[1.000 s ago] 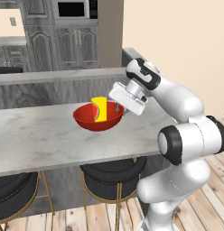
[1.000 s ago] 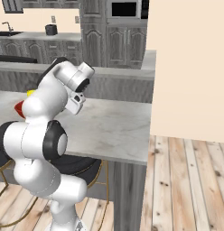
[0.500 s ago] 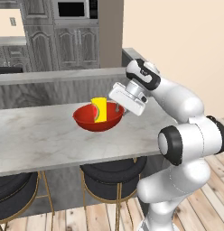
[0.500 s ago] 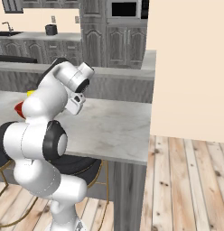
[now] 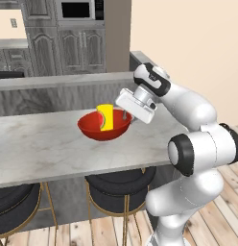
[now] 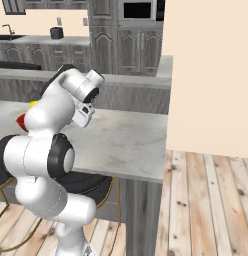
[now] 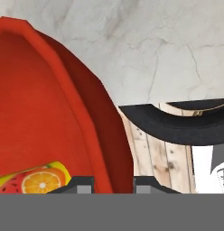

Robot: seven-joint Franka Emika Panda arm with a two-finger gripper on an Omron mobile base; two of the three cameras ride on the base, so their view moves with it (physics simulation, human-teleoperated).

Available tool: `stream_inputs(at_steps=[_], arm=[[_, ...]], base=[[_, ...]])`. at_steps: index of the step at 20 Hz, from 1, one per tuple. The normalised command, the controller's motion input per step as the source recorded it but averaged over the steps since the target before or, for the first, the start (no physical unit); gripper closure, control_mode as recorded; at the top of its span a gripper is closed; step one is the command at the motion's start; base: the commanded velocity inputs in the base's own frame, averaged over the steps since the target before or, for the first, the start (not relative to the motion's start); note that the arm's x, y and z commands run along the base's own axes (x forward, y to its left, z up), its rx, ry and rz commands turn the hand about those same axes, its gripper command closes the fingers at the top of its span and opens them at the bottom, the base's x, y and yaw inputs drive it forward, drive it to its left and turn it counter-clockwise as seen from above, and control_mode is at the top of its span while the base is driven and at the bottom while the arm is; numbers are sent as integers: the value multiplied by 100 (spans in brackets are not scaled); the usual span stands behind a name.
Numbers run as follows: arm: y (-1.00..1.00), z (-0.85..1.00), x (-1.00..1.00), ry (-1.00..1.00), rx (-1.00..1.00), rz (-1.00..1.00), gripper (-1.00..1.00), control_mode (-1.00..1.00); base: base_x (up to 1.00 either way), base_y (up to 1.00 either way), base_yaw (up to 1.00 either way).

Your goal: Place the cup inside the bowl on the dining table and move the bowl to any counter.

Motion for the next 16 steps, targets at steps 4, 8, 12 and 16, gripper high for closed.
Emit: stream_inputs(at_steps=[4, 8, 12, 16], arm=[[0, 0, 0, 0, 0, 0, 100, 100], [0, 0, 0, 0, 0, 0, 100, 100], [0, 0, 0, 0, 0, 0, 100, 100], [0, 0, 0, 0, 0, 0, 100, 100]], base=[[0, 0, 0], [-29, 0, 0], [-82, 0, 0], [-88, 0, 0]])
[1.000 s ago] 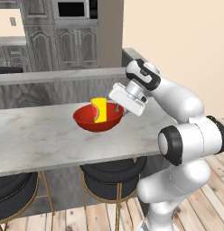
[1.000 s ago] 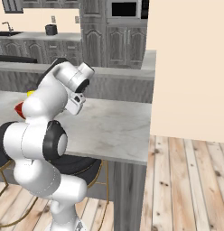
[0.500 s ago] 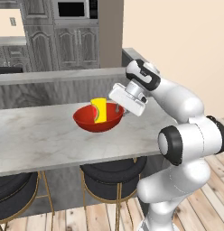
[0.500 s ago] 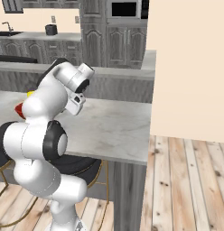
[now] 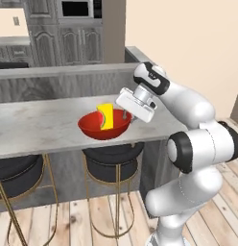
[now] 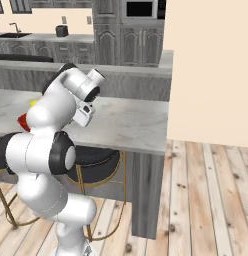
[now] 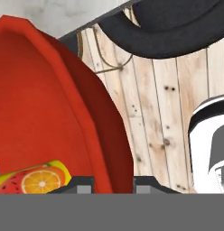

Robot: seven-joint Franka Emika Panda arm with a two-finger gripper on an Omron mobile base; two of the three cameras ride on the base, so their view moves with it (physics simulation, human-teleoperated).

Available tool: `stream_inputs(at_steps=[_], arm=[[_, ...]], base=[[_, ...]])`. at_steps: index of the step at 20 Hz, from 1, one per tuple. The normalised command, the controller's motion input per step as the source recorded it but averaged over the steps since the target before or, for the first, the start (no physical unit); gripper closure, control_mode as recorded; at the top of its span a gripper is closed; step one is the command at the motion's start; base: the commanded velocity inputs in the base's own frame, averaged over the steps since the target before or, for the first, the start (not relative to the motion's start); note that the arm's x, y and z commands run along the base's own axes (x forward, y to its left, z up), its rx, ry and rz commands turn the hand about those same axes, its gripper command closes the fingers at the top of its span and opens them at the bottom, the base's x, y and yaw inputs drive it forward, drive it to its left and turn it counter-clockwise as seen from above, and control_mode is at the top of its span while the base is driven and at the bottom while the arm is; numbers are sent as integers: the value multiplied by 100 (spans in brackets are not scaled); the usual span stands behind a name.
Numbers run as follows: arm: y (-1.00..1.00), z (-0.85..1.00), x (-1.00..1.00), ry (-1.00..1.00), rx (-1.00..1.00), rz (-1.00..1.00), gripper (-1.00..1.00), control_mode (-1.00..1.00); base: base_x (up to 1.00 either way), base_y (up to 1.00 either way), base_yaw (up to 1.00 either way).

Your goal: Place the cup inside the bowl on the dining table and move the bowl to any counter.

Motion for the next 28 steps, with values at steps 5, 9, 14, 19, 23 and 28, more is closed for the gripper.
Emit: stream_inputs(at_steps=[5, 9, 14, 19, 23, 28], arm=[[0, 0, 0, 0, 0, 0, 100, 100], [0, 0, 0, 0, 0, 0, 100, 100], [0, 0, 0, 0, 0, 0, 100, 100], [0, 0, 0, 0, 0, 0, 100, 100], [0, 0, 0, 0, 0, 0, 100, 100], [0, 0, 0, 0, 0, 0, 100, 100]], base=[[-72, 3, 0], [-57, 11, 0], [-47, 18, 0], [-43, 40, 0], [-40, 49, 0], [-34, 49, 0]])
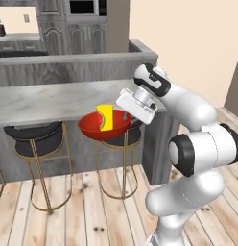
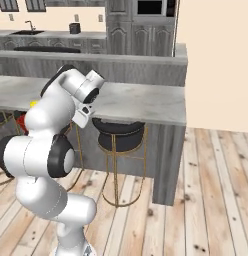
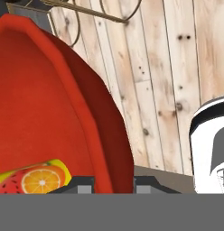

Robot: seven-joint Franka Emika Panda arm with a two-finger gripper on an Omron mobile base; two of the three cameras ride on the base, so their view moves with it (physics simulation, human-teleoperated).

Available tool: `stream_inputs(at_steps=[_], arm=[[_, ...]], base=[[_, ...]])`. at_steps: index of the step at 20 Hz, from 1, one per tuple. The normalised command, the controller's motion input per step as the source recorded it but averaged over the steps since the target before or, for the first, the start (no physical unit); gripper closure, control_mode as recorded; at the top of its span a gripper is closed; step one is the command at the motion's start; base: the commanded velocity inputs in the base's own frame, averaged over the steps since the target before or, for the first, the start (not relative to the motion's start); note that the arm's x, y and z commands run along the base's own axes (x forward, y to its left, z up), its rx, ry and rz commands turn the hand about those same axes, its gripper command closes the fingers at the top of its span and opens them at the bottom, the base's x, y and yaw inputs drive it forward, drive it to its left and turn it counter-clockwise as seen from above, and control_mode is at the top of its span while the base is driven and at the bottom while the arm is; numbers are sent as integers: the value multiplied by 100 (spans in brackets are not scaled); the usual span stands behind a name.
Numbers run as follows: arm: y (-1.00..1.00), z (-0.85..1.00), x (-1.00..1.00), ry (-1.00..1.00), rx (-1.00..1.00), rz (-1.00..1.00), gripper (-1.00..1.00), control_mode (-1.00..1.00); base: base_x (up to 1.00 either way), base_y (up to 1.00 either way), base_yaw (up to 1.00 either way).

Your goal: Place the cup inside the bowl on the dining table and move the bowl to any counter.

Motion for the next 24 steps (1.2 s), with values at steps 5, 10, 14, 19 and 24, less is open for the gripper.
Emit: stream_inputs(at_steps=[5, 10, 14, 19, 24], arm=[[0, 0, 0, 0, 0, 0, 100, 100], [0, 0, 0, 0, 0, 0, 100, 100], [0, 0, 0, 0, 0, 0, 100, 100], [0, 0, 0, 0, 0, 0, 100, 100], [0, 0, 0, 0, 0, 0, 100, 100]], base=[[-31, 52, 0], [-27, 59, 0], [-18, 65, 0], [-11, 74, 0], [-10, 76, 0]])
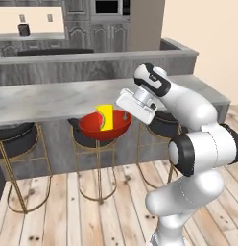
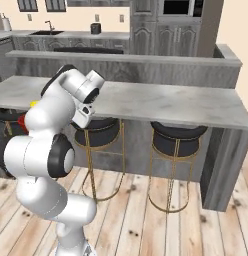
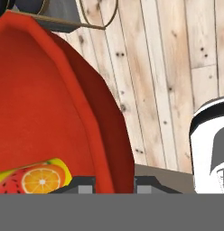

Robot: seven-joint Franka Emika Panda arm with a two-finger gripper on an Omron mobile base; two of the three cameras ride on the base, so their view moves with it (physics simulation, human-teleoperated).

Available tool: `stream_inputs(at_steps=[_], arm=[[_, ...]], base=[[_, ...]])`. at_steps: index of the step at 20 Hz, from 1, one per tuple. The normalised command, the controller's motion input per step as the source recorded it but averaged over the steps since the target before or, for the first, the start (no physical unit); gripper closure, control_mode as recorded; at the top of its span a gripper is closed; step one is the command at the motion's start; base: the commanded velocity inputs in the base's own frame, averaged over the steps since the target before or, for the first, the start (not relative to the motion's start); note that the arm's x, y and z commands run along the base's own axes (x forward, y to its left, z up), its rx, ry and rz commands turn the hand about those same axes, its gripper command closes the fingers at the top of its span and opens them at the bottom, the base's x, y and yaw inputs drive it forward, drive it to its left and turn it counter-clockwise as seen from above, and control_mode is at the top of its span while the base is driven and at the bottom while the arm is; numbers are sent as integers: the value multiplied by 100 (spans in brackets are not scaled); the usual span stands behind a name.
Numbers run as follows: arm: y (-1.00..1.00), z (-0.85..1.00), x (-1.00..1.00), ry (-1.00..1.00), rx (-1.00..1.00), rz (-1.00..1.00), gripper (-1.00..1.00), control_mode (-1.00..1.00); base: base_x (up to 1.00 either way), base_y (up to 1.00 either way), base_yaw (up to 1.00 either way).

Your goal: Place the cup inside the bowl on the dining table and move the bowl to any counter.

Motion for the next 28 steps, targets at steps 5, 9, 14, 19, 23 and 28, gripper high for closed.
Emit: stream_inputs(at_steps=[5, 9, 14, 19, 23, 28], arm=[[0, 0, 0, 0, 0, 0, 100, 100], [0, 0, 0, 0, 0, 0, 100, 100], [0, 0, 0, 0, 0, 0, 100, 100], [0, 0, 0, 0, 0, 0, 100, 100], [0, 0, 0, 0, 0, 0, 100, 100], [0, 0, 0, 0, 0, 0, 100, 100]], base=[[-10, 77, 0], [-10, 79, 0], [-11, 79, 0], [-12, 69, 0], [-2, 64, 0], [0, 69, -2]])
